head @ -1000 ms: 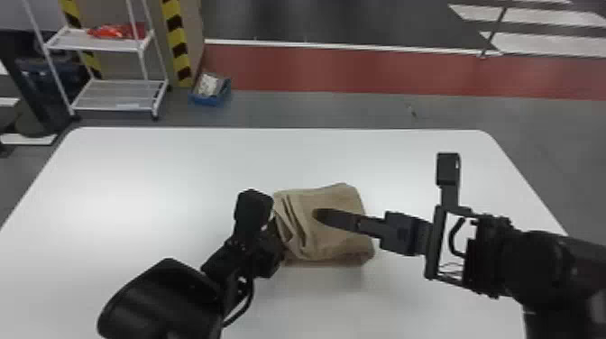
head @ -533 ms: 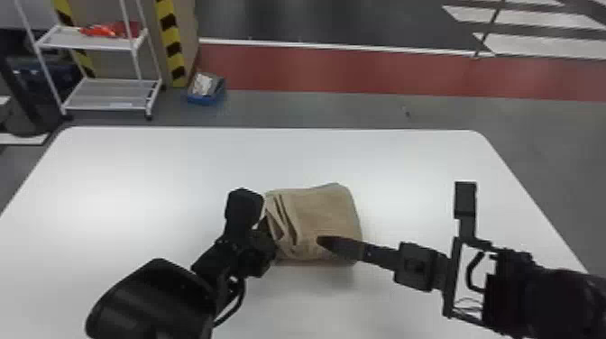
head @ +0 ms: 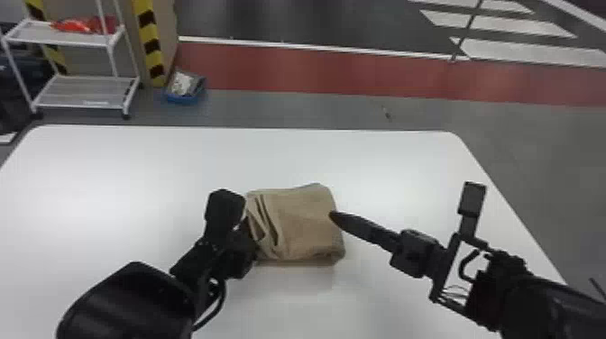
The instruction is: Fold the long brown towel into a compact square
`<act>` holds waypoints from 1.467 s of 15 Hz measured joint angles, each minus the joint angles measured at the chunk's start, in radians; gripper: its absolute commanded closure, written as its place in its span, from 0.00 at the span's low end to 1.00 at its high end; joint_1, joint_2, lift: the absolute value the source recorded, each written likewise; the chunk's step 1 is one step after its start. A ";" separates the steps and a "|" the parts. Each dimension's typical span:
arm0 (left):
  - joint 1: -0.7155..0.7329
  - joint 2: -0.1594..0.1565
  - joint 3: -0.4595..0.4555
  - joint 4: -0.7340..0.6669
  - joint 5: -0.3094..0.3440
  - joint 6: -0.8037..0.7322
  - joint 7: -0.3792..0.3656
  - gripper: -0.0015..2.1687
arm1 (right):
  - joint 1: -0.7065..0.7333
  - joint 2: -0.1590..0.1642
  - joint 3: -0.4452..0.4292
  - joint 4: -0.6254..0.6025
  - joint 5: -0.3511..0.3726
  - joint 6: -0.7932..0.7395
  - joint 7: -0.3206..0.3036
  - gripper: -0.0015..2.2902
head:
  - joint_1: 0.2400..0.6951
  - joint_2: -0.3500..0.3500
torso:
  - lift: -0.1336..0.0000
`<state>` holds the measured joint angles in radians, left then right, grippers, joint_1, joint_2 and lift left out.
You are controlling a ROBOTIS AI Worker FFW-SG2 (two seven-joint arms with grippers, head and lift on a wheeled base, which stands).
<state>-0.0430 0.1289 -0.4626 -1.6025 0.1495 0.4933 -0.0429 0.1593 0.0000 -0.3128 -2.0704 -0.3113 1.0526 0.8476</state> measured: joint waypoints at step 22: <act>0.040 0.010 0.032 -0.098 0.002 0.017 0.021 0.78 | -0.165 0.000 0.058 0.309 0.166 -0.057 -0.009 0.89 | 1.00 0.28 | 0.07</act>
<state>-0.0034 0.1388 -0.4307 -1.7001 0.1516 0.5104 -0.0221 -0.0056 0.0000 -0.2549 -1.7611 -0.1455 0.9957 0.8381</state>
